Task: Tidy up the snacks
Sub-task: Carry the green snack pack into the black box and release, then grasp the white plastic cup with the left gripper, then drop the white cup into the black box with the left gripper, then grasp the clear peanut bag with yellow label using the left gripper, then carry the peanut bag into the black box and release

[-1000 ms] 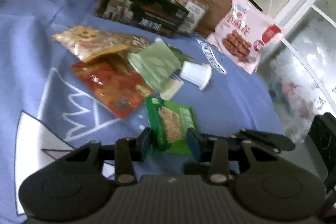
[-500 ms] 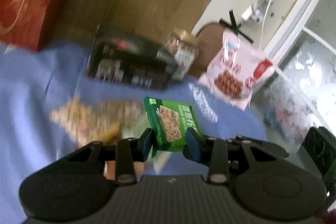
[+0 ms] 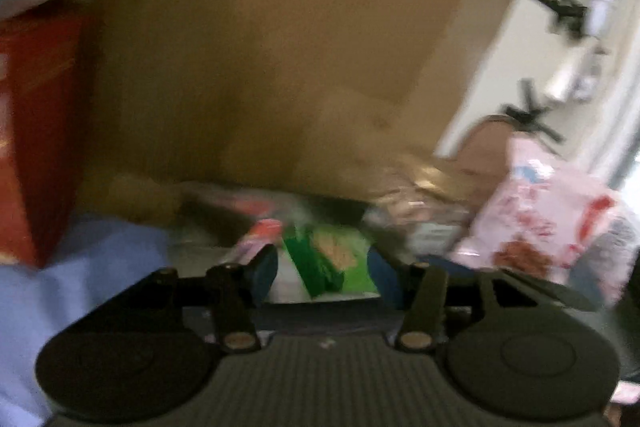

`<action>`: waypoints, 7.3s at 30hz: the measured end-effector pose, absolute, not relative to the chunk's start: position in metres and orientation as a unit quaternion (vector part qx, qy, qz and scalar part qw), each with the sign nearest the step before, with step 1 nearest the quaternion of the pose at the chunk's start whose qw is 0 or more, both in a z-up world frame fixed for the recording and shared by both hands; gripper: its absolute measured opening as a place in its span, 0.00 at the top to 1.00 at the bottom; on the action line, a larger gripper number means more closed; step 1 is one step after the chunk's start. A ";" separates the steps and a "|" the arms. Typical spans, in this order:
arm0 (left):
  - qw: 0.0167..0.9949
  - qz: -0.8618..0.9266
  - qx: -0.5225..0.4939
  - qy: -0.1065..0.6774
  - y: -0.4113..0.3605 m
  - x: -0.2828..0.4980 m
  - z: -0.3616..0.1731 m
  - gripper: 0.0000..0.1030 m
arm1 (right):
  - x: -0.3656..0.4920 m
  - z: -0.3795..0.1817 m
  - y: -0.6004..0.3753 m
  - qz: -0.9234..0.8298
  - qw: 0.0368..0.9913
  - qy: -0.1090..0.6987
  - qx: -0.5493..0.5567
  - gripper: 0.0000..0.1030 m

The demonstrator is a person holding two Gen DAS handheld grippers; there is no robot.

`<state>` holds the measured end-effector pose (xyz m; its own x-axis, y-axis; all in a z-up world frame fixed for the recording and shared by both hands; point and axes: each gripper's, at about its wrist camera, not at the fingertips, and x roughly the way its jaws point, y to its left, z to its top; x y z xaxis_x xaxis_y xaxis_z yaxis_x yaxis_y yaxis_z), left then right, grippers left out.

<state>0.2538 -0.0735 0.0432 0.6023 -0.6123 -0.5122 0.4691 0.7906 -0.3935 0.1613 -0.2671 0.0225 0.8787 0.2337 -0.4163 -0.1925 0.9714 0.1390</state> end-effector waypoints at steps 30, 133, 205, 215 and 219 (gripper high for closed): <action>0.816 -0.371 -0.197 0.398 0.042 0.062 -0.029 0.54 | -0.045 -0.013 -0.249 0.281 0.898 0.330 0.069 0.54; 0.812 -0.325 -0.212 0.437 0.025 0.146 -0.045 0.76 | 0.075 -0.039 -0.245 0.236 0.841 0.381 0.302 0.89; 0.759 -0.347 -0.309 0.457 0.015 0.166 -0.044 0.28 | 0.090 -0.072 -0.347 0.253 0.704 0.312 0.586 0.92; 0.793 -0.378 -0.257 0.402 -0.026 0.192 0.014 0.66 | 0.125 -0.027 -0.353 0.253 0.750 0.288 0.539 0.92; 0.839 -0.346 -0.205 0.367 -0.048 0.231 0.038 0.65 | 0.169 0.004 -0.346 0.219 0.814 0.278 0.460 0.87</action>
